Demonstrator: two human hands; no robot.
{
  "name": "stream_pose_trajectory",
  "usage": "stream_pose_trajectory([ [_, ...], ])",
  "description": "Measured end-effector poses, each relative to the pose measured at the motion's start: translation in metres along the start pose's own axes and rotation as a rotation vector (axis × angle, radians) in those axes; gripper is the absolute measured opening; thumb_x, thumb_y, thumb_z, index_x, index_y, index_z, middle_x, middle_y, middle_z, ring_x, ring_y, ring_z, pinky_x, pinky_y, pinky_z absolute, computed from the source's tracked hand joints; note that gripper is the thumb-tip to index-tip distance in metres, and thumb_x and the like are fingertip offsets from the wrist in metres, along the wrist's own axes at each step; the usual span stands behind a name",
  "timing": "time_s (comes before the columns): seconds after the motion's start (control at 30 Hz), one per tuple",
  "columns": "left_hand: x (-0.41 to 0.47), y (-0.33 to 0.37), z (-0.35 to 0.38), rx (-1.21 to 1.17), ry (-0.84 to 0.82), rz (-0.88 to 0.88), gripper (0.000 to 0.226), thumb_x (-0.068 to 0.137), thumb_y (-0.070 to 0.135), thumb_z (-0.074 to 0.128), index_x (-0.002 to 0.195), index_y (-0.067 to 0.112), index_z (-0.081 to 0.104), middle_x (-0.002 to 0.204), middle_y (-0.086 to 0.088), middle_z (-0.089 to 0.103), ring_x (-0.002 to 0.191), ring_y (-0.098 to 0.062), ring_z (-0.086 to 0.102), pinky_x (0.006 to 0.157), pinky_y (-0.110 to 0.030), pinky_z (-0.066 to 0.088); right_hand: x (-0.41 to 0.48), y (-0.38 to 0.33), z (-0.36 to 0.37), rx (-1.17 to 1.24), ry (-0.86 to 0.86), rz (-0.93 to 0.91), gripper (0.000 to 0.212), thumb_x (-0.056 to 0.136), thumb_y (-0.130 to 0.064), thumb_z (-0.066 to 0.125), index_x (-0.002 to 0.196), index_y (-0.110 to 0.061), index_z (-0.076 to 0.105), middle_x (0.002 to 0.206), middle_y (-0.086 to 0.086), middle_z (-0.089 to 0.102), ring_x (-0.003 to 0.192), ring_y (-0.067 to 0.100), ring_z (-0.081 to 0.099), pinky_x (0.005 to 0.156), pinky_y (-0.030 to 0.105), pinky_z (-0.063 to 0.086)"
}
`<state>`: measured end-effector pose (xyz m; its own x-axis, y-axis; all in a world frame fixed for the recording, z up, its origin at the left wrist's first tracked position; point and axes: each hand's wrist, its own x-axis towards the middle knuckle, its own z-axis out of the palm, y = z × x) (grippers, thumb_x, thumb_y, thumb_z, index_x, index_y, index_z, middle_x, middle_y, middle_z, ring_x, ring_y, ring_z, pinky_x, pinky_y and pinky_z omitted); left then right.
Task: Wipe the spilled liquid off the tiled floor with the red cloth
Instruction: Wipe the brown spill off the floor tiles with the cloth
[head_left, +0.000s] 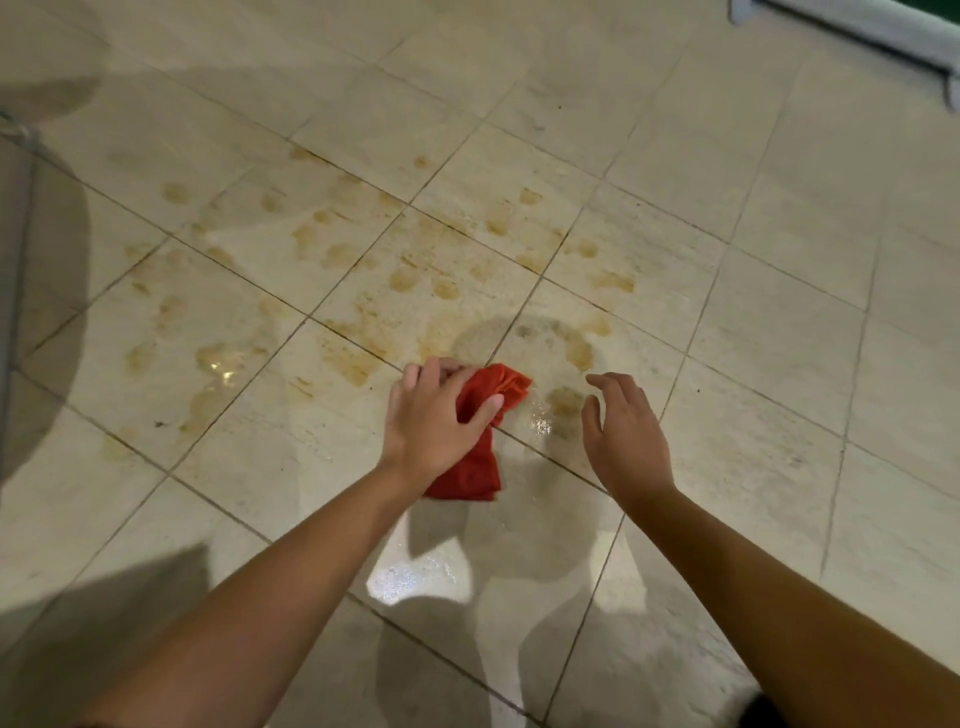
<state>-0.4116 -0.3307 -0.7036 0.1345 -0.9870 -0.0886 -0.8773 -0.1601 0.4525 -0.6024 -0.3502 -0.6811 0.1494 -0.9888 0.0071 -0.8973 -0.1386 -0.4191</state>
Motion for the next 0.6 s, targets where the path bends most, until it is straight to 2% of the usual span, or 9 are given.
stream_pose_trajectory([
  [0.23,-0.031,-0.052,-0.037,-0.107,0.135,-0.153,0.046,0.088,0.049,0.04,0.123,0.022,0.052,0.119,-0.006,0.049,0.113,-0.024,0.041,0.096,-0.038,0.031,0.002,-0.068,0.038,0.068,-0.062,-0.028,0.031,0.095,-0.019,0.036,0.12,-0.006,0.049,0.12,0.011,0.052,0.11,0.025,0.048,0.091,0.034,0.039],
  [0.3,-0.036,-0.067,-0.042,-0.123,0.152,-0.214,0.037,0.091,0.04,0.043,0.123,0.021,0.052,0.12,-0.007,0.049,0.114,-0.023,0.041,0.098,-0.039,0.031,0.002,-0.095,0.054,0.054,-0.148,0.018,0.039,0.095,-0.027,0.034,0.129,-0.008,0.039,0.132,0.013,0.042,0.119,0.028,0.041,0.099,0.037,0.036],
  [0.37,-0.041,-0.077,-0.045,-0.132,0.165,-0.252,0.034,0.092,0.034,0.044,0.122,0.021,0.052,0.121,-0.007,0.048,0.115,-0.023,0.04,0.098,-0.04,0.031,0.001,-0.115,0.068,-0.084,-0.244,0.017,0.05,0.095,-0.032,0.03,0.139,-0.009,0.023,0.143,0.016,0.027,0.129,0.035,0.026,0.109,0.043,0.026],
  [0.43,-0.045,-0.082,-0.046,-0.148,0.162,-0.275,0.032,0.092,0.031,0.045,0.121,0.02,0.053,0.121,-0.008,0.048,0.116,-0.024,0.039,0.098,-0.04,0.031,-0.005,-0.118,0.076,-0.223,-0.299,-0.036,0.054,0.096,-0.029,0.029,0.143,-0.008,0.01,0.148,0.016,0.017,0.134,0.039,0.015,0.112,0.046,0.021],
  [0.5,-0.046,-0.083,-0.045,-0.162,0.154,-0.296,0.03,0.092,0.029,0.045,0.119,0.019,0.054,0.12,-0.009,0.049,0.115,-0.025,0.04,0.098,-0.041,0.031,-0.012,-0.107,0.074,-0.213,-0.318,-0.057,0.056,0.097,-0.022,0.032,0.143,-0.009,0.003,0.151,0.013,0.012,0.137,0.037,0.01,0.112,0.044,0.025],
  [0.53,-0.046,-0.082,-0.045,-0.164,0.15,-0.299,0.03,0.092,0.029,0.045,0.119,0.019,0.054,0.12,-0.009,0.049,0.115,-0.025,0.04,0.098,-0.04,0.031,-0.016,-0.098,0.072,-0.201,-0.33,-0.086,0.056,0.097,-0.02,0.033,0.143,-0.01,0.005,0.152,0.013,0.012,0.138,0.035,0.01,0.11,0.043,0.026],
  [0.6,-0.044,-0.078,-0.044,-0.172,0.138,-0.28,0.03,0.092,0.029,0.045,0.118,0.018,0.054,0.118,-0.009,0.049,0.113,-0.025,0.041,0.096,-0.039,0.032,-0.027,-0.078,0.064,-0.229,-0.314,-0.205,0.051,0.094,-0.018,0.039,0.141,-0.007,0.021,0.149,0.017,0.023,0.136,0.036,0.021,0.107,0.044,0.03],
])
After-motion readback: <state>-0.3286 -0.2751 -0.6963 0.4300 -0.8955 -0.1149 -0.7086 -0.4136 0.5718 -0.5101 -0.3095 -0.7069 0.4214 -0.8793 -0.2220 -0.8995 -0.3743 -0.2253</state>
